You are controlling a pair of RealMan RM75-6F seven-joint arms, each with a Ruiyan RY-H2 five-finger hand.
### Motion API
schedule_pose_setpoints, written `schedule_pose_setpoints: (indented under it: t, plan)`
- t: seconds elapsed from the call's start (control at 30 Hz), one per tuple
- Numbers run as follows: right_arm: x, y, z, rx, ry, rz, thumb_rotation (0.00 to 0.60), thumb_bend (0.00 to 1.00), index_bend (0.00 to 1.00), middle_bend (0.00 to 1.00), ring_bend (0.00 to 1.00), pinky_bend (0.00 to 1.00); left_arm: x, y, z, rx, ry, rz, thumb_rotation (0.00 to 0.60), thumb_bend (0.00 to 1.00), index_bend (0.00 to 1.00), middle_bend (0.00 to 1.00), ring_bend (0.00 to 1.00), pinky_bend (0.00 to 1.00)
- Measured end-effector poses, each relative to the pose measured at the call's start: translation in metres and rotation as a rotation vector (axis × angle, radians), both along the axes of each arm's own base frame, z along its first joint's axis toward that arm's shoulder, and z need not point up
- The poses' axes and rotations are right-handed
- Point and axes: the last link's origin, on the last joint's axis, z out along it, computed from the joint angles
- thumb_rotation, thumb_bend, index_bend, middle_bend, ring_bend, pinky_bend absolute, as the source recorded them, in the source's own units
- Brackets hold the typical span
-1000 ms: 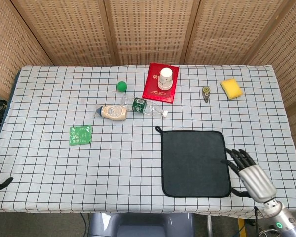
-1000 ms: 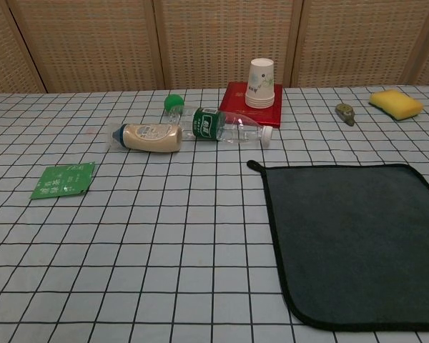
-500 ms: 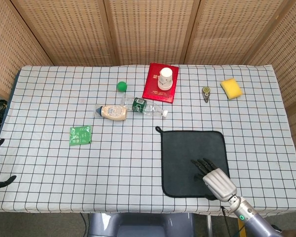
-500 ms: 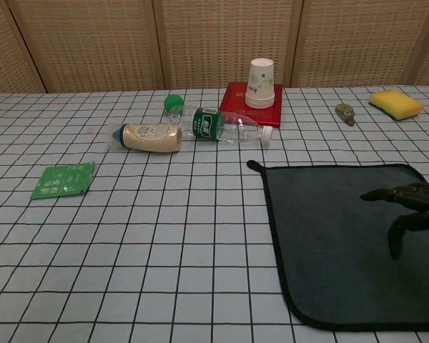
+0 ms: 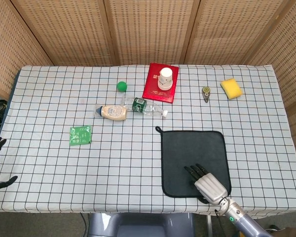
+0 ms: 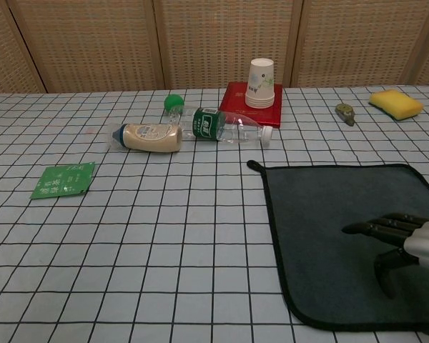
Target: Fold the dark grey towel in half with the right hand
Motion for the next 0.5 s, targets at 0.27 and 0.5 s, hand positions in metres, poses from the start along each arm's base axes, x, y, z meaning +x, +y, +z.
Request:
schedule_pose_setpoints:
  t: [0.27,0.5]
  plan:
    - [-0.006,0.001,-0.006,-0.001,0.025,0.007,0.600,0.42,0.52,0.00,0.00,0.00,0.000,0.000,0.001,0.005,-0.005,0.000,0.600,0.00,0.00,0.00,0.00,0.00]
    - [-0.012,0.002,-0.008,-0.005,0.033,0.015,0.600,0.42,0.52,0.00,0.00,0.00,0.000,0.000,0.001,0.002,-0.004,-0.001,0.600,0.00,0.00,0.00,0.00,0.00]
